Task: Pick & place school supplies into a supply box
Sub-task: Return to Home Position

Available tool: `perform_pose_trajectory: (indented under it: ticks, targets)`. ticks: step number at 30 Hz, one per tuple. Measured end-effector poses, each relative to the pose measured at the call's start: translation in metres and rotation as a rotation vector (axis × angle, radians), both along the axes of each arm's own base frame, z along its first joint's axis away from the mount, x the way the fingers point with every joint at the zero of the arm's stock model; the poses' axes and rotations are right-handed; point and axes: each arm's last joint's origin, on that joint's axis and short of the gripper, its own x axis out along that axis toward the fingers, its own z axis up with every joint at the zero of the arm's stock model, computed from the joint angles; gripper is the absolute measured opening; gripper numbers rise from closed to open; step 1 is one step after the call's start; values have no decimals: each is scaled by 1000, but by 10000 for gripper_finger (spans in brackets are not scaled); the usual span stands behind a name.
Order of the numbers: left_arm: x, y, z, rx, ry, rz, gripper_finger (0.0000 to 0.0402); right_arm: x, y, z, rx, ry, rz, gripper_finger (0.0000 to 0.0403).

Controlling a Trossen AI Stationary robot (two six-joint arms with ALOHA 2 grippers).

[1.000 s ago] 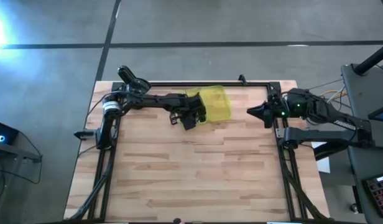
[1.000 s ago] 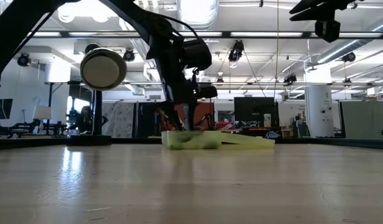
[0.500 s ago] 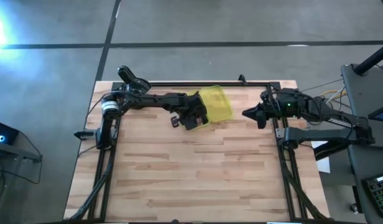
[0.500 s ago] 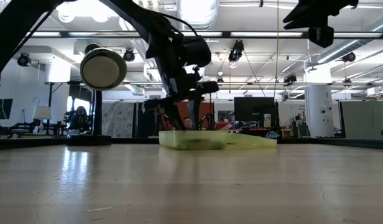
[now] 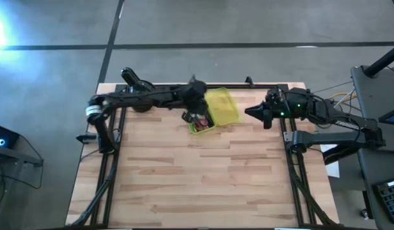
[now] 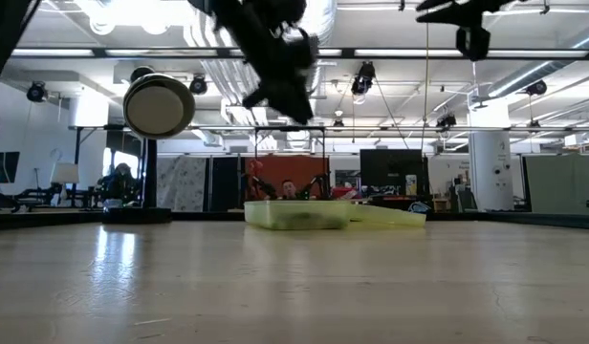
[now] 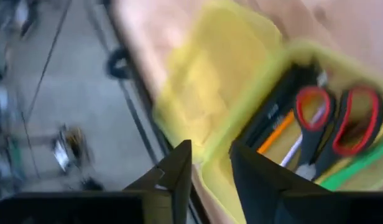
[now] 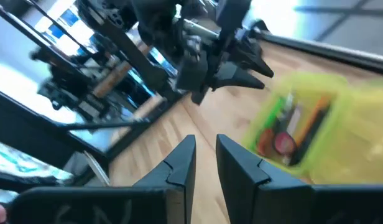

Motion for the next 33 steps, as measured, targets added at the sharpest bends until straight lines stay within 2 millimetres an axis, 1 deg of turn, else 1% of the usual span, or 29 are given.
perform_pose_trajectory:
  ticks: [4,8,10,13,17,19,24,27,30,33]
  targets:
    - [-21,-9,40,-152,-216,182,65,15,-4,7,-21,-97,4,57]
    - [-42,-23,69,-297,-390,298,15,37,-10,9,-205,-150,31,57]
    - [-52,-30,78,-350,-453,324,5,49,-12,9,-269,-182,42,57]
    - [-66,-40,83,-422,-519,356,1,69,-17,2,-266,-190,40,56]
    - [-83,-53,71,-541,-617,403,0,90,-22,-10,-243,-182,43,51]
    - [-91,-58,65,-624,-717,413,0,97,-22,-11,-249,-219,50,44]
    - [-113,-67,61,-872,-1063,384,0,103,-21,-2,-281,-310,57,22]
    - [-127,-69,61,-989,-1218,358,0,104,-19,5,-318,-333,85,10]
    - [-141,-71,66,-1079,-1316,337,0,102,-16,14,-339,-360,121,8]
    - [-156,-74,75,-1114,-1369,312,0,99,-15,27,-343,-395,118,8]
